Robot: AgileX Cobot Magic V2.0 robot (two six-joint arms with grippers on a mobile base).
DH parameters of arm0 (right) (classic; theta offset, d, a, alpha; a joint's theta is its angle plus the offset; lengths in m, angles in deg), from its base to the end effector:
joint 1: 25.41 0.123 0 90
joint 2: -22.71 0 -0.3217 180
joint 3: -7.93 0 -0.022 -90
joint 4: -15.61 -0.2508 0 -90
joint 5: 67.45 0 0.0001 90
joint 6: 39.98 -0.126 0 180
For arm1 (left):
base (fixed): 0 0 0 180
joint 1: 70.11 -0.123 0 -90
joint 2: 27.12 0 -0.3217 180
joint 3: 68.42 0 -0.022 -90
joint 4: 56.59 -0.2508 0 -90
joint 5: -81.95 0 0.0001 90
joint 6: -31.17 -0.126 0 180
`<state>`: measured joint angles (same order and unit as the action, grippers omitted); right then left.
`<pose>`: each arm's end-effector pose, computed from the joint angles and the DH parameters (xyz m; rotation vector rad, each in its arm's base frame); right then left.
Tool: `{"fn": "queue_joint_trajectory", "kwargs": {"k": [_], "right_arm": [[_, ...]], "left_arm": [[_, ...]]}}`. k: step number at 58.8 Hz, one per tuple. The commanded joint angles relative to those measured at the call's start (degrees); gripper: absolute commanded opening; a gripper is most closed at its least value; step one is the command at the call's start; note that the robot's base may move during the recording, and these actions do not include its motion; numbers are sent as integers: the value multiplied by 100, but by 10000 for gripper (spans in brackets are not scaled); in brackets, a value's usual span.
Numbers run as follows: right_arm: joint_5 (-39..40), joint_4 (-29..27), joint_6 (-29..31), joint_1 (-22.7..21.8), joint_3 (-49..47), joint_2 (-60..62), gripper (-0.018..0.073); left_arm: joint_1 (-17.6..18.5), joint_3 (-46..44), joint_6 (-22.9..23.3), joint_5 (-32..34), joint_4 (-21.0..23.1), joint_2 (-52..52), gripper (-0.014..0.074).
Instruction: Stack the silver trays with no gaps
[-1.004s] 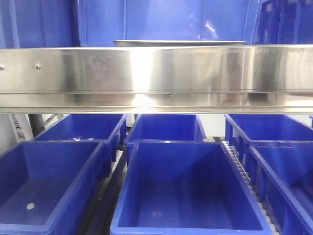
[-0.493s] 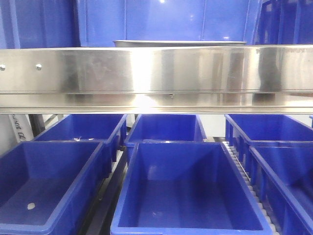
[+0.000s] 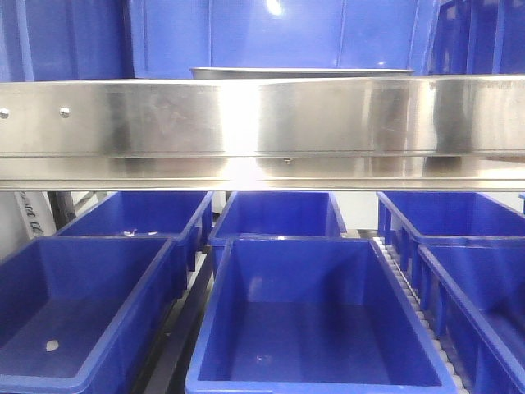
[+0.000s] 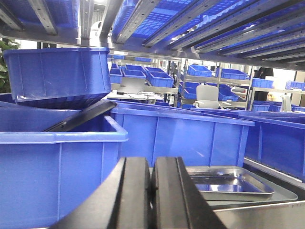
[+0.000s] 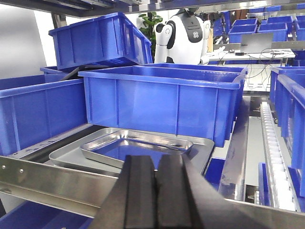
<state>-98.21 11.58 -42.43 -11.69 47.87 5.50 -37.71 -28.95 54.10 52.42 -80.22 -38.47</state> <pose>0.0157 0.0085 0.3773 -0.1335 1.5350 0.3000 0.0016 0.0285 0.3869 0.1959 1.3654 -0.3686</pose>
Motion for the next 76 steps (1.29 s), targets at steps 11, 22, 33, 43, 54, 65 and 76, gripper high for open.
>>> {"fn": "queue_joint_trajectory", "kwargs": {"k": [11,22,33,43,54,65,76], "right_arm": [[92,177,46,-24,35,27,-71],[594,630,46,-748,429,27,-71],[2088,272,46,-1686,1354,27,-71],[2940,233,46,-1881,2087,42,-71],[3011,233,46,-1881,2832,501,-71],[3529,233,46,-1881,3683,1031,-71],[3260,233,46,-1881,3816,1031,-71]], "left_arm": [[-9,10,27,53,-2,37,-7],[-9,10,27,53,-2,37,-7],[-9,10,27,53,-2,37,-7],[-9,10,27,53,-2,37,-7],[-9,10,27,53,-2,37,-7],[-9,10,27,53,-2,37,-7],[-9,10,27,63,-2,43,-7]]}}
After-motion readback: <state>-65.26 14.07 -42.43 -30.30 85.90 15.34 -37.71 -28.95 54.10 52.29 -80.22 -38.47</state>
